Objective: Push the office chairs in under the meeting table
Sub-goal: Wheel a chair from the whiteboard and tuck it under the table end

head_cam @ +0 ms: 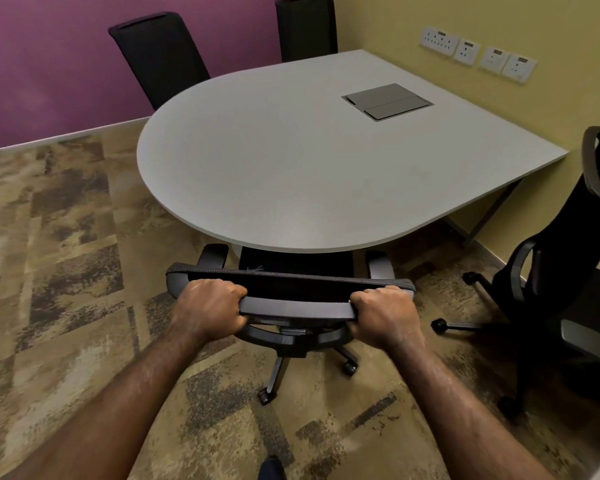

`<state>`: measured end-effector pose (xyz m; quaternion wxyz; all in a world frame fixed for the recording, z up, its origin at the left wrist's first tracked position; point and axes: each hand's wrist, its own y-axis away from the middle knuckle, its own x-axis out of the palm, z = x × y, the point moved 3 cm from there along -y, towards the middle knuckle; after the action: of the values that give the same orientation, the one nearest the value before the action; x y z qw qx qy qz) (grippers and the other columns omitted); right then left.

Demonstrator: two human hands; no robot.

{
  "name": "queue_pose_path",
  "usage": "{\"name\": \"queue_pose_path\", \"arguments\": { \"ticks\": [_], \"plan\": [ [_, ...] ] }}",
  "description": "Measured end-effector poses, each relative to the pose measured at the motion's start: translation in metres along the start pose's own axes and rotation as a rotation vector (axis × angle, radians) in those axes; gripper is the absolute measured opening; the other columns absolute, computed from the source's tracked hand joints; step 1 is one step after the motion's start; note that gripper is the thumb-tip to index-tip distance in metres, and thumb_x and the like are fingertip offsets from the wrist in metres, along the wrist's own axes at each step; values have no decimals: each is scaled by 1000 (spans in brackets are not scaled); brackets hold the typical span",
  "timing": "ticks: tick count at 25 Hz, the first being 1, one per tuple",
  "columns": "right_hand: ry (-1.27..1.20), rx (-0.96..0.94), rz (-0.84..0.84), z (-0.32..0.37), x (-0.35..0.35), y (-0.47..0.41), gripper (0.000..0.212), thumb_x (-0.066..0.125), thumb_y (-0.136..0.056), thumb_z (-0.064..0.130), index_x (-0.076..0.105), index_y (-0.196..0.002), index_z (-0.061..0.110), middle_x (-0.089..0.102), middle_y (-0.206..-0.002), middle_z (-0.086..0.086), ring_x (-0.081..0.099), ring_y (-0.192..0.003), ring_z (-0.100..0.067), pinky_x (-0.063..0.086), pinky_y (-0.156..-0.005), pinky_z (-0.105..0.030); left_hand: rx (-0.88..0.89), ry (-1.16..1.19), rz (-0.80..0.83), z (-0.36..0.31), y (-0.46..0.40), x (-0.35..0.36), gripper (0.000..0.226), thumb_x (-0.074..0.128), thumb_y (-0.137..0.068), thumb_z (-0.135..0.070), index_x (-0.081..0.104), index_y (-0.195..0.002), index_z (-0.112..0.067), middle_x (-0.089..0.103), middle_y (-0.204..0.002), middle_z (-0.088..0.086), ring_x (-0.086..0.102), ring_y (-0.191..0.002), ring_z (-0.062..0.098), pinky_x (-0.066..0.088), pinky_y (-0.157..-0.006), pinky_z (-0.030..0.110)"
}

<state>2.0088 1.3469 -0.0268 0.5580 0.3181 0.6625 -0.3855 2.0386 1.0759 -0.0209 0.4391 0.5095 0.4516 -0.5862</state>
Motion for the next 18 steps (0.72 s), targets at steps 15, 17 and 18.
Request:
{"name": "queue_pose_path", "arguments": {
  "ticks": [15,17,18],
  "plan": [
    [45,72,137,-78,-3,-18,12,63,-61,36,59,-64,24,63,-60,6,59,-57,-21,43,-57,-29,-21,70,13,-54,-50,2,17,58,-68,-40,62,-74,-24,61,-66,-5,51,-58,17,32,-54,28],
    [50,83,156,-94,0,-20,11,61,-63,35,59,-65,25,63,-62,7,59,-60,-21,44,-58,-29,-28,82,18,-66,-57,4,19,58,-69,-40,62,-77,-24,62,-69,-5,56,-63,19,34,-55,29],
    [49,87,165,-101,1,-21,10,60,-64,35,59,-66,25,62,-63,7,59,-60,-20,45,-59,-29,-33,88,18,-71,-61,5,19,58,-70,-40,62,-78,-24,62,-70,-5,56,-64,18,34,-55,29]
  ]
}}
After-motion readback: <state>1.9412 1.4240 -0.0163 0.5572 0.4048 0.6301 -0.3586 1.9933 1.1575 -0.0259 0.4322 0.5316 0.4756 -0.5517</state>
